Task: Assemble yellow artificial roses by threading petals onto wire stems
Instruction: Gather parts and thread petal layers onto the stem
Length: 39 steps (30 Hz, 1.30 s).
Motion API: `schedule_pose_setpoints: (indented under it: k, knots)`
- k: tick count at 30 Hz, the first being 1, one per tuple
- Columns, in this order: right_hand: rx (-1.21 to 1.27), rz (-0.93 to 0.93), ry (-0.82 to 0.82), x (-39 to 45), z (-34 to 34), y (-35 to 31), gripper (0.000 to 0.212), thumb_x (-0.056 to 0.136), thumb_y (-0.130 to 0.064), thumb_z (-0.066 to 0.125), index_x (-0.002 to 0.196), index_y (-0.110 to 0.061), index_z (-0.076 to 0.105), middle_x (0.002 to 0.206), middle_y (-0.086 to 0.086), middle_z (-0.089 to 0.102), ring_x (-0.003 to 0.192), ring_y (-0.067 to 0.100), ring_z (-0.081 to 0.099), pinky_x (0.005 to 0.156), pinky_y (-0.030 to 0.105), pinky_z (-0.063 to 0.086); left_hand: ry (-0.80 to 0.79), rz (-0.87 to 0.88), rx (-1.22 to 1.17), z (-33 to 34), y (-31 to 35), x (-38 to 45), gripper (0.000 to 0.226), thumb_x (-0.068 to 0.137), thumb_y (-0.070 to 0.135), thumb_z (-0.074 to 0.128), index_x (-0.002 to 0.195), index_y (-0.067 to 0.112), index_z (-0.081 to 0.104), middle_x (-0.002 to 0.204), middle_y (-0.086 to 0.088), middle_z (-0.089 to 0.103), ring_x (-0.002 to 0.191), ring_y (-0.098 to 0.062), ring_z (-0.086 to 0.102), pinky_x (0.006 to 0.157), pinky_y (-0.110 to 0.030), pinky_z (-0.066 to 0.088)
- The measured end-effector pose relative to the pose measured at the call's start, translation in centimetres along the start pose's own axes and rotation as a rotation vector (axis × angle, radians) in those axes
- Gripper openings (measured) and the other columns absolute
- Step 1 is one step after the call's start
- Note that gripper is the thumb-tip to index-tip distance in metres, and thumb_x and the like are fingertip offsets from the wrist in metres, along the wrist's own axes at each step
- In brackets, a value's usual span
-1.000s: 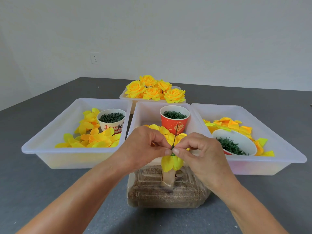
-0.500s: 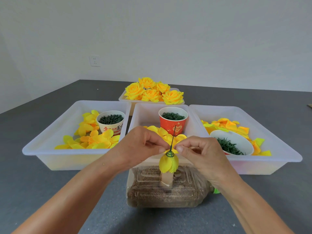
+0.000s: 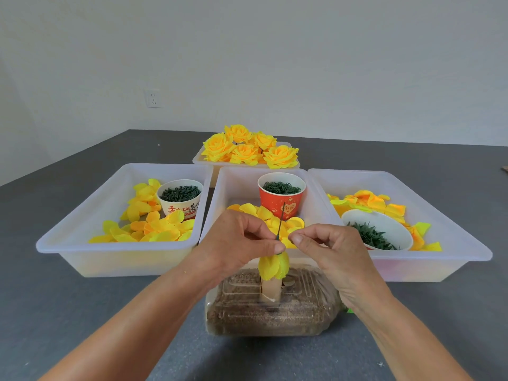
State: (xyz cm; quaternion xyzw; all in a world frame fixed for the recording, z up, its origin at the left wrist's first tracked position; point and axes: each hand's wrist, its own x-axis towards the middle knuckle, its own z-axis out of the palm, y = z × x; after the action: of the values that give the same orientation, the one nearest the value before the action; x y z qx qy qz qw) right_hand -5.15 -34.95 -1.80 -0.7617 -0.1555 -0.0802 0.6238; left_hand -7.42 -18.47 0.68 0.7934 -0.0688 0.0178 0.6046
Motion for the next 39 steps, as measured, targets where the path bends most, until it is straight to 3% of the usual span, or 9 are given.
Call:
schedule_pose_setpoints:
  k: [7, 14, 19, 22, 24, 27, 29, 33, 39]
  knots:
    - [-0.054, -0.031, 0.052, 1.9, -0.1, 0.7, 0.023, 0.079, -0.008, 0.072, 0.065, -0.026, 0.07, 0.058, -0.017, 0.066, 0.058, -0.008, 0.055, 0.061, 0.007, 0.044, 0.014, 0.005, 0.028, 0.0, -0.2, 0.1, 0.021, 0.069, 0.002, 0.078, 0.056, 0.014, 0.068, 0.062, 0.003, 0.066, 0.063, -0.005, 0.057, 0.061, -0.012, 0.046]
    - [-0.322, 0.016, 0.068, 6.8, -1.0, 2.0, 0.007, 0.081, -0.011, 0.07, 0.079, -0.007, 0.075, 0.066, -0.008, 0.065, 0.061, 0.002, 0.054, 0.062, 0.022, 0.042, 0.007, -0.006, 0.052, 0.0, -0.5, 0.3, 0.016, 0.07, 0.006, 0.078, 0.059, 0.014, 0.068, 0.064, 0.005, 0.066, 0.065, -0.004, 0.059, 0.063, -0.011, 0.047]
    - [-0.663, 0.07, -0.23, 10.7, 1.0, 3.2, 0.013, 0.074, -0.008, 0.073, 0.085, -0.002, 0.073, 0.093, 0.013, 0.071, 0.079, 0.015, 0.058, 0.071, 0.027, 0.045, -0.015, -0.008, 0.061, -0.1, -0.4, 0.3, 0.015, 0.071, 0.006, 0.077, 0.061, 0.012, 0.068, 0.067, 0.001, 0.067, 0.066, -0.006, 0.06, 0.063, -0.011, 0.047]
    - [-0.734, 0.137, -0.464, 11.8, 2.7, 3.7, 0.048, 0.07, -0.018, 0.081, 0.114, -0.009, 0.065, 0.118, 0.007, 0.064, 0.098, 0.014, 0.056, 0.089, 0.028, 0.046, -0.032, -0.012, 0.067, -0.2, -0.2, 0.4, 0.011, 0.073, 0.005, 0.076, 0.065, 0.006, 0.068, 0.072, -0.008, 0.067, 0.068, -0.009, 0.058, 0.065, -0.014, 0.046]
    - [-0.951, 0.106, -0.605, 11.9, 3.6, 4.1, 0.052, 0.071, -0.02, 0.078, 0.12, -0.014, 0.062, 0.123, 0.003, 0.06, 0.113, 0.019, 0.054, 0.096, 0.034, 0.044, -0.039, -0.017, 0.067, -0.3, 0.0, 0.3, 0.009, 0.073, 0.005, 0.076, 0.068, 0.002, 0.069, 0.072, -0.01, 0.065, 0.068, -0.011, 0.057, 0.064, -0.014, 0.045]
    - [-1.103, 0.042, -0.629, 11.6, 4.2, 4.2, 0.012, 0.075, -0.015, 0.07, 0.085, -0.012, 0.065, 0.087, 0.003, 0.061, 0.09, 0.022, 0.054, 0.069, 0.029, 0.046, -0.048, -0.023, 0.053, -0.3, 0.1, 0.2, 0.008, 0.074, 0.004, 0.075, 0.07, 0.001, 0.068, 0.073, -0.011, 0.065, 0.069, -0.012, 0.057, 0.065, -0.015, 0.046]
    - [-1.078, 0.024, -0.581, 11.4, 4.1, 4.1, 0.039, 0.075, -0.013, 0.072, 0.055, -0.016, 0.039, 0.059, 0.0, 0.036, 0.075, 0.019, 0.038, 0.051, 0.025, 0.026, -0.048, -0.027, 0.045, -0.3, 0.1, 0.2, 0.008, 0.074, 0.003, 0.075, 0.071, -0.001, 0.068, 0.072, -0.011, 0.065, 0.069, -0.012, 0.057, 0.066, -0.017, 0.047]
    - [-1.007, 0.045, -0.524, 11.1, 3.2, 4.0, 0.04, 0.082, -0.013, 0.067, 0.056, -0.012, 0.037, 0.065, 0.006, 0.04, 0.072, 0.021, 0.038, 0.059, 0.027, 0.03, -0.045, -0.031, 0.019, -0.4, 0.0, 0.1, 0.009, 0.074, 0.002, 0.074, 0.068, 0.003, 0.068, 0.07, -0.006, 0.066, 0.066, -0.007, 0.059, 0.065, -0.014, 0.048]
    - [-0.782, 0.131, -0.402, 11.2, 1.0, 4.1, 0.038, 0.09, -0.008, 0.052, 0.057, -0.015, 0.034, 0.061, -0.001, 0.034, 0.056, 0.009, 0.03, 0.049, 0.024, 0.023, -0.027, -0.04, 0.018, -0.2, 0.1, 0.0, 0.009, 0.073, 0.002, 0.075, 0.067, 0.003, 0.068, 0.067, -0.004, 0.065, 0.066, -0.01, 0.059, 0.065, -0.015, 0.049]
